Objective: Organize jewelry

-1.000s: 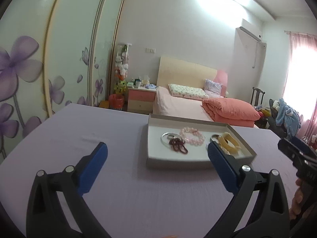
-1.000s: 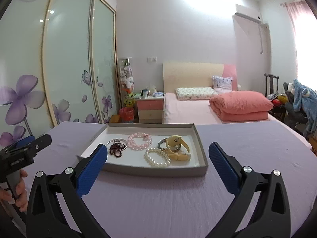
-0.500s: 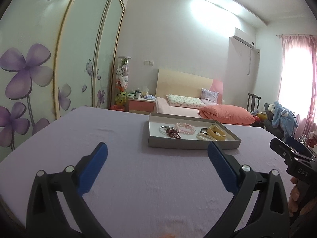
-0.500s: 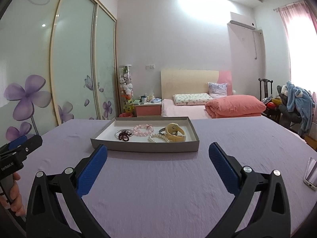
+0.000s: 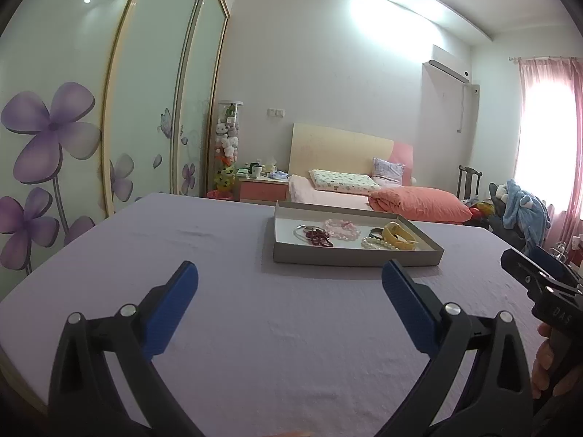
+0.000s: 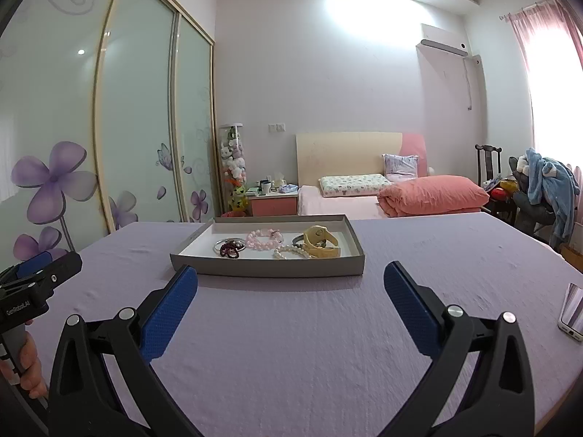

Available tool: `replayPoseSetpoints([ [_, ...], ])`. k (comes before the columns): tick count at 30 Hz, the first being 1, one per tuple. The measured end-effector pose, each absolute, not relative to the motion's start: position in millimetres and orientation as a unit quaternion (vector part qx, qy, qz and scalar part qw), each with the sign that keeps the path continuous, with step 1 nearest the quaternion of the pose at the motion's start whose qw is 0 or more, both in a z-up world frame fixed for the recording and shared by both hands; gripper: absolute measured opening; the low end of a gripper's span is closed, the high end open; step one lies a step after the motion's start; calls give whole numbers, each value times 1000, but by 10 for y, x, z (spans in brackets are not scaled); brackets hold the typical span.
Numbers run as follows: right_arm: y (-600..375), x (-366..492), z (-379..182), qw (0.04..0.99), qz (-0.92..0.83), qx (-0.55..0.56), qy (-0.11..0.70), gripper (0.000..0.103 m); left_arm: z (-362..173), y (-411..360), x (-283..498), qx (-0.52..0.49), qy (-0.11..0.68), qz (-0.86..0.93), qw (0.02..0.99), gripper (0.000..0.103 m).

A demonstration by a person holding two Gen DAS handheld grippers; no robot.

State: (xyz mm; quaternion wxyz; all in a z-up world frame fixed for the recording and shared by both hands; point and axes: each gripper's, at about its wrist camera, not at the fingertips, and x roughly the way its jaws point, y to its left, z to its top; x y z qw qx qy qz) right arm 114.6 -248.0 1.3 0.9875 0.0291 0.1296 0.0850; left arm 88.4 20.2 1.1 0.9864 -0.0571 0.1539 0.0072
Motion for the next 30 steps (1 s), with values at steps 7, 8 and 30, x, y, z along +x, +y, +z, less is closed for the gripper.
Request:
replayPoseSetpoints([
  [7,-2491,1134,-2,987,88,32,133,101,16,188,904,-58,156,6,986,99],
  [8,-2490,1130,-3,987,88,32,133,101,17,186,906,-58,156,6,986,99],
  [30,-2483,1108,-8,985,91,33,140,101,-14,151,947,-60,166,2,984,99],
])
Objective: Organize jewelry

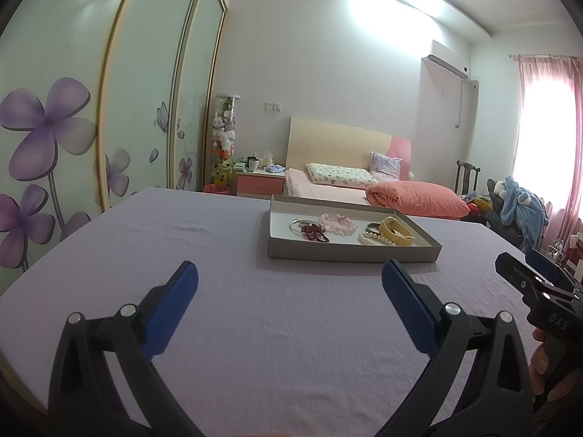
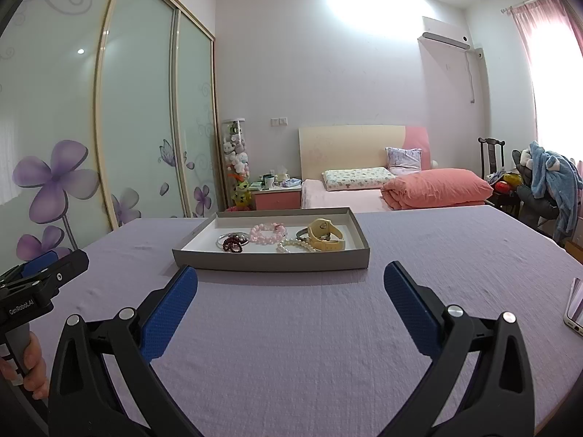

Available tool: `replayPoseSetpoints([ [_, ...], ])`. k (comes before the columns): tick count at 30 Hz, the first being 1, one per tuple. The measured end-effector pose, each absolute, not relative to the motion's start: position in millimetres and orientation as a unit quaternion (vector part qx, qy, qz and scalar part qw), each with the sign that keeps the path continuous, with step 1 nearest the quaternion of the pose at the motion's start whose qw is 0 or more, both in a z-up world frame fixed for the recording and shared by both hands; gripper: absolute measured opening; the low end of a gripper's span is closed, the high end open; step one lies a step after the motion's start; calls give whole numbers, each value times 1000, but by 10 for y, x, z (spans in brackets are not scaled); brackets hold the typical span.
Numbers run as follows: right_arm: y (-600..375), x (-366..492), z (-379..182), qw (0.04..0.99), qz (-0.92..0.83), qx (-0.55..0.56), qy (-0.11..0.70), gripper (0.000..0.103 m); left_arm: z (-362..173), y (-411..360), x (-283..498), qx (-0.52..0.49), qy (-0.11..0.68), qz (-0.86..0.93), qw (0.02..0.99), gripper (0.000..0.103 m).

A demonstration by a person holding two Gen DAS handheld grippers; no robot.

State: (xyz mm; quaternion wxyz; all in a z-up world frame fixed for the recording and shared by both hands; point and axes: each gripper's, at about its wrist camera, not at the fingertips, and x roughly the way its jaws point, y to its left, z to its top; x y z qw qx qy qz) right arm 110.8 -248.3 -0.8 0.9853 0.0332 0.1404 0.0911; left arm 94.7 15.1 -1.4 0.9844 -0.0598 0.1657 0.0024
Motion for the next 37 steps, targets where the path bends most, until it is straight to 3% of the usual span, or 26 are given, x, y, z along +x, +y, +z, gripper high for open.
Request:
replayPoseSetpoints([
  [37,-2469,1110,-52,984,96,39,148,101,-27,155,984,-51,173,6,984,99],
])
